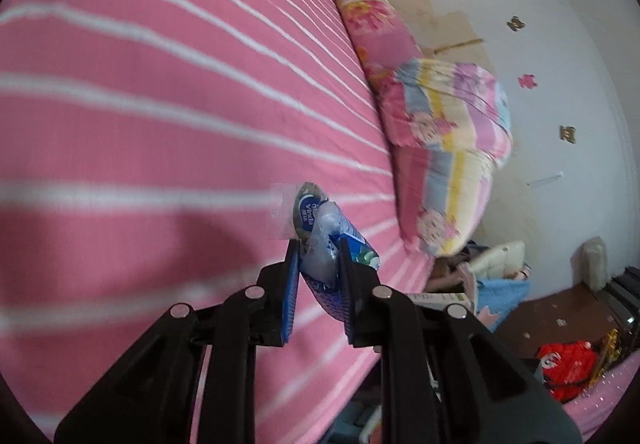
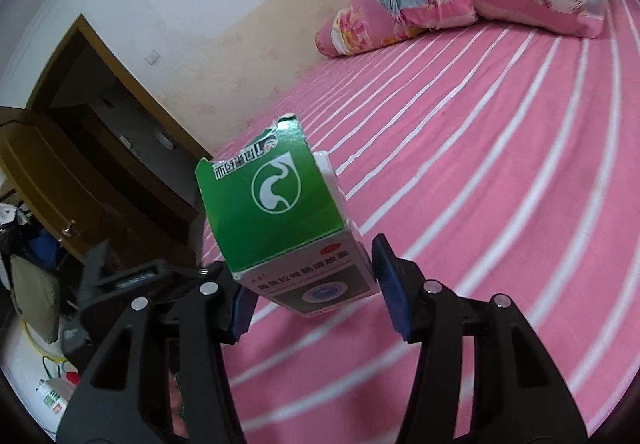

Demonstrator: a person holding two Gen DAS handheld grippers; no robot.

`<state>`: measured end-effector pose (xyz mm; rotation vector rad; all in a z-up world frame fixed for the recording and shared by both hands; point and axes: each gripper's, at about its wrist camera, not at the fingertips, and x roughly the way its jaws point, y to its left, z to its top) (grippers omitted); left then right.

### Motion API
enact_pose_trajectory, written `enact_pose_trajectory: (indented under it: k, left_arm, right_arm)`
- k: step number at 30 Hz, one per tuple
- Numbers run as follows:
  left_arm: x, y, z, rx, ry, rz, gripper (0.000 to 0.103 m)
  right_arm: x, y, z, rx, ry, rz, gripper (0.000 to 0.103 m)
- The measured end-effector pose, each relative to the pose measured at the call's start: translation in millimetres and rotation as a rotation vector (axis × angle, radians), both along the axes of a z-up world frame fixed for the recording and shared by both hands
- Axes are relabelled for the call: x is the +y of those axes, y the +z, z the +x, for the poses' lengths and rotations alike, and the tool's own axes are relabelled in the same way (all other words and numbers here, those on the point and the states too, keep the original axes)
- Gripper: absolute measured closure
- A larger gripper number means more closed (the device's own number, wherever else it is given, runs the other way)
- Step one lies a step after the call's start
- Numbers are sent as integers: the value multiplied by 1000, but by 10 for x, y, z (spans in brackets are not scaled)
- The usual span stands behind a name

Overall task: Collect trash
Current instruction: 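Carry the blue wrapper and green box with both tools to the bin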

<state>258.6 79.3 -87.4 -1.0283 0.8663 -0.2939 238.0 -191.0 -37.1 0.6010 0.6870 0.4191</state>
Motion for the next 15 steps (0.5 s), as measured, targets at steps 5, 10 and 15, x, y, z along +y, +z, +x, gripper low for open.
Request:
enact_pose_trajectory:
  k: [5,10,15]
  left_arm:
    - [-318,189,-522,-66,-78,-62,85]
    - [-661,404,-1002,-108,-129,-80,85]
    - [-1180,491,-1452,-106,-195,-104,85]
  right_arm:
    - [-271,237,-669,-25,-15,-51,49]
    - [-707,573,-1405,-31,-44,-46,49]
    - [-1110,685,-1975,-30,-79,-49,49]
